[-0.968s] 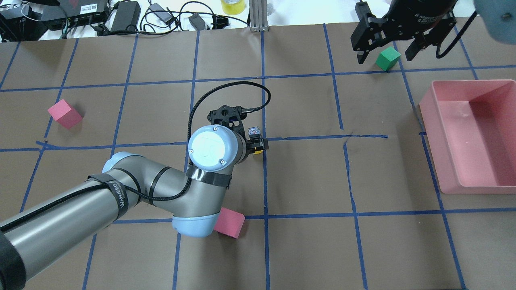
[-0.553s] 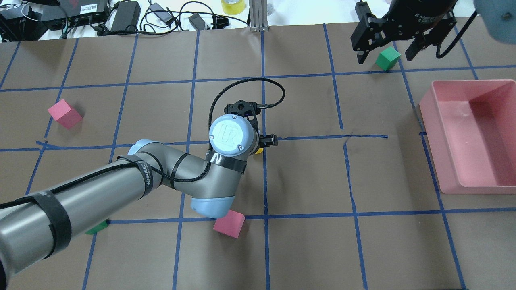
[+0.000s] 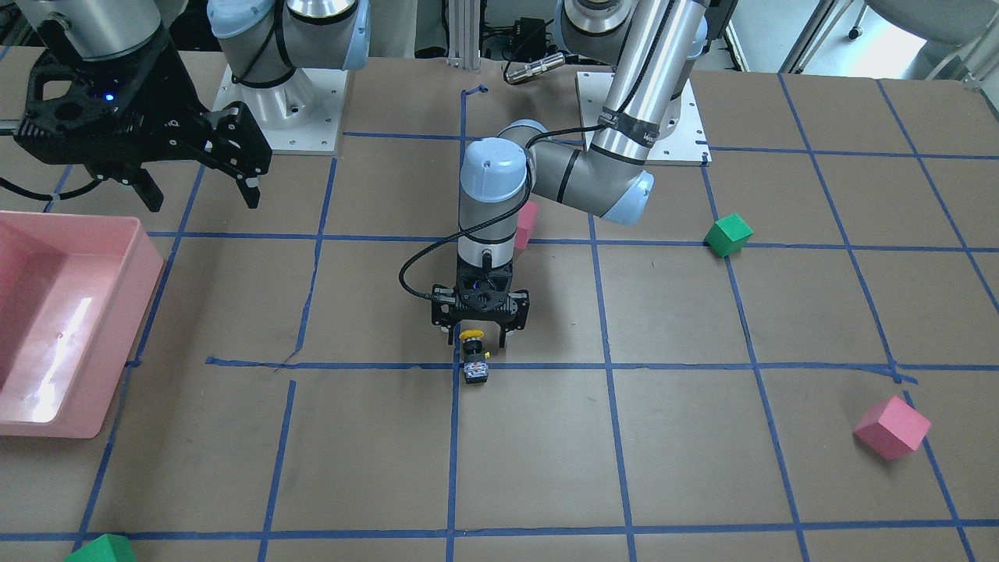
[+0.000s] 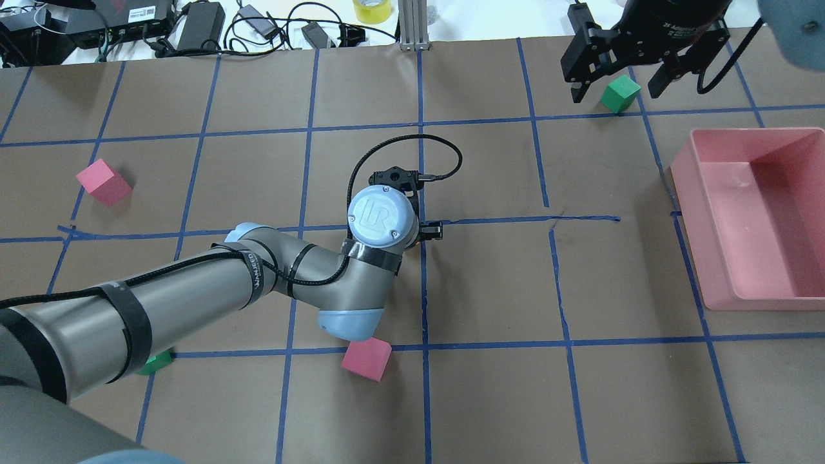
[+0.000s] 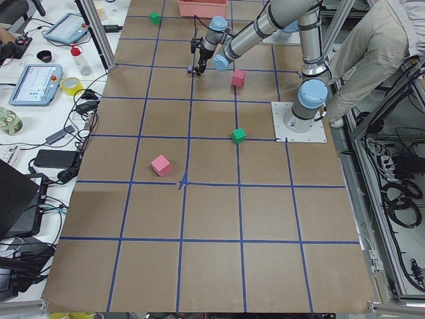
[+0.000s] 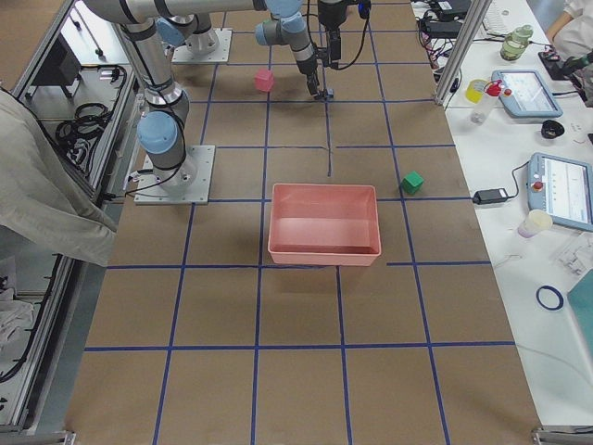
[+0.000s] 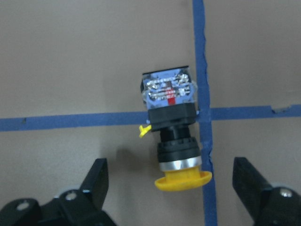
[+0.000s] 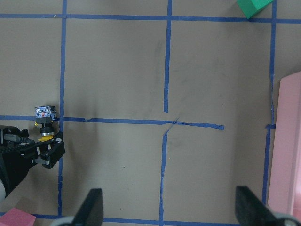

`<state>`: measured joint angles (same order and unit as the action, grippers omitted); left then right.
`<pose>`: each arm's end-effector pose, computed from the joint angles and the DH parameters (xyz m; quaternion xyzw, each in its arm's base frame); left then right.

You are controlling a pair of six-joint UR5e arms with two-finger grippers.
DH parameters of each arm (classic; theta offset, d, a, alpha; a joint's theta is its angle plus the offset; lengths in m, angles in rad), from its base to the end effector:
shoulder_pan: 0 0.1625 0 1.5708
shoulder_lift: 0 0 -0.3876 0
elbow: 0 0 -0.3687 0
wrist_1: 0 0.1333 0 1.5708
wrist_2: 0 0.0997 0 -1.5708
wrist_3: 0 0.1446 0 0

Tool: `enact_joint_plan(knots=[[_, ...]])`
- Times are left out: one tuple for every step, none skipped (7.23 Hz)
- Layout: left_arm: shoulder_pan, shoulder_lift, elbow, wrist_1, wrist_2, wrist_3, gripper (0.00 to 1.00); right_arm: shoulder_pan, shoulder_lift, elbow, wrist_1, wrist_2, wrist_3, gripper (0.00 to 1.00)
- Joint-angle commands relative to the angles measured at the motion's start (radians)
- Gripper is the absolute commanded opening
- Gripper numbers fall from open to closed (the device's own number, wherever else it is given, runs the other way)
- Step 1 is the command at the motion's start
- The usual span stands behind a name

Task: Align button upright
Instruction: 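Lower the left gripper and close it on the button body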

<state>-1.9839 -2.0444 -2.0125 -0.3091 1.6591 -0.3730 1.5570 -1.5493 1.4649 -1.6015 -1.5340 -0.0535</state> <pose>-0.3289 -0.4500 0.1135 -0.0121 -0.9840 0.1757 0.0258 0.1318 -0.4932 0.4490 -0.0209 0.9980 -0.0581 0.0164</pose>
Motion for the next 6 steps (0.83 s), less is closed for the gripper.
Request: enact_joint_plan(knots=[[-0.001,-0.005,0.003,0.034,-0.002,-0.013,0.12,0.000,0.000,0.009,-0.002,0.000,0.000,1.00],[-0.001,0.001,0.011,0.036,-0.010,-0.011,0.00,0.000,-0.002,0.014,-0.005,0.000,0.000,1.00],[-0.001,0.006,0.026,0.024,-0.012,-0.023,0.00,0.000,-0.002,0.014,-0.005,0.000,0.000,1.00],[-0.001,0.013,0.043,0.010,-0.024,-0.012,0.00,0.000,-0.002,0.015,-0.005,0.000,0.000,1.00],[-0.001,0.030,0.060,-0.025,-0.024,-0.021,0.00,0.000,-0.002,0.015,-0.005,0.000,0.000,1.00],[-0.001,0.049,0.072,-0.115,-0.025,-0.105,0.00,0.000,-0.002,0.015,-0.005,0.000,0.000,1.00]])
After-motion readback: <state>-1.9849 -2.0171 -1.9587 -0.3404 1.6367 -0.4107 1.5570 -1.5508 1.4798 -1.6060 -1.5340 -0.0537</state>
